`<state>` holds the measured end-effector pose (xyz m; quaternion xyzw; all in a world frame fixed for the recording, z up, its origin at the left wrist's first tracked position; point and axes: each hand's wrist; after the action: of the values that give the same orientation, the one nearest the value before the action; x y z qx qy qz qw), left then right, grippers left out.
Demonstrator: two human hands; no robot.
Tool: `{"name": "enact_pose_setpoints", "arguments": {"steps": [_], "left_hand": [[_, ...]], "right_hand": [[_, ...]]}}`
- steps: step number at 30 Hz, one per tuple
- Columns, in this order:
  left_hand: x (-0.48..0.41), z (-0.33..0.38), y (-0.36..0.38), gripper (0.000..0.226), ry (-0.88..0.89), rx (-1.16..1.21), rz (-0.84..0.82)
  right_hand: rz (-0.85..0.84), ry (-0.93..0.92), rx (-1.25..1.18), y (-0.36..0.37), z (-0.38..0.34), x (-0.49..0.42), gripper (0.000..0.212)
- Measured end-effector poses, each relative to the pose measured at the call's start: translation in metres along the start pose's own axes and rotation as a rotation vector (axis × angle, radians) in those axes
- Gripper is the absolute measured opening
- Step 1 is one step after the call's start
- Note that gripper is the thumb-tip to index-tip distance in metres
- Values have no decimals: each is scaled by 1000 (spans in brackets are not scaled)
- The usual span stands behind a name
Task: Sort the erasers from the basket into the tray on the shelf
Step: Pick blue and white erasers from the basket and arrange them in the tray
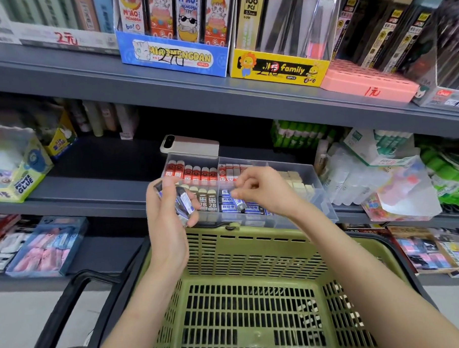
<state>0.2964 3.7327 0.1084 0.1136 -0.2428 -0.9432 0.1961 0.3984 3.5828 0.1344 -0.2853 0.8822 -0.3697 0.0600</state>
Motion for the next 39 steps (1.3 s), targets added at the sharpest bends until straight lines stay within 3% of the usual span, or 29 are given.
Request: {"name": "enact_pose_setpoints", "arguments": {"steps": [3, 6, 14, 18, 21, 25, 28, 34, 36, 39], "left_hand": [[0, -1, -1, 17, 13, -10, 1], [0, -1, -2, 18, 11, -11, 3], [-1, -4, -2, 29, -30, 52, -58], [0, -7, -1, 33, -60, 60, -121], [1, -9, 1, 36, -84, 38, -182], [5, -13, 5, 39, -98, 48, -261], [6, -12, 6, 42, -85, 42, -270], [3, -7, 1, 43, -72, -38, -242], [1, -5, -1, 37, -64, -73, -232], [0, -5, -2, 34, -73, -112, -218]], "right_hand": [[-211, -27, 116, 2, -4, -7, 8], [-265, -27, 153, 10, -5, -8, 12], [-124, 0, 86, 12, -3, 9, 18], [127, -135, 165, 17, -17, 25, 18], [131, -242, 3, 25, -35, 36, 25], [198, -268, 109, 41, -45, 38, 23], [197, -247, -92, 40, -41, 38, 7], [160, -76, -645, 15, -27, 32, 15], [132, -26, -546, 5, -20, 27, 18], [57, 10, -94, -2, -9, 17, 21]]}}
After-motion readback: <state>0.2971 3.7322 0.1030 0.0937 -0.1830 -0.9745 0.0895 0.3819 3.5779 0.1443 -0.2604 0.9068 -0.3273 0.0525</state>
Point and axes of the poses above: each hand's wrist, its own x-axis away from the middle knuckle, its own y-axis out of the palm, z = x × y, and after that the axes turned 8 degrees about -z, right-handed
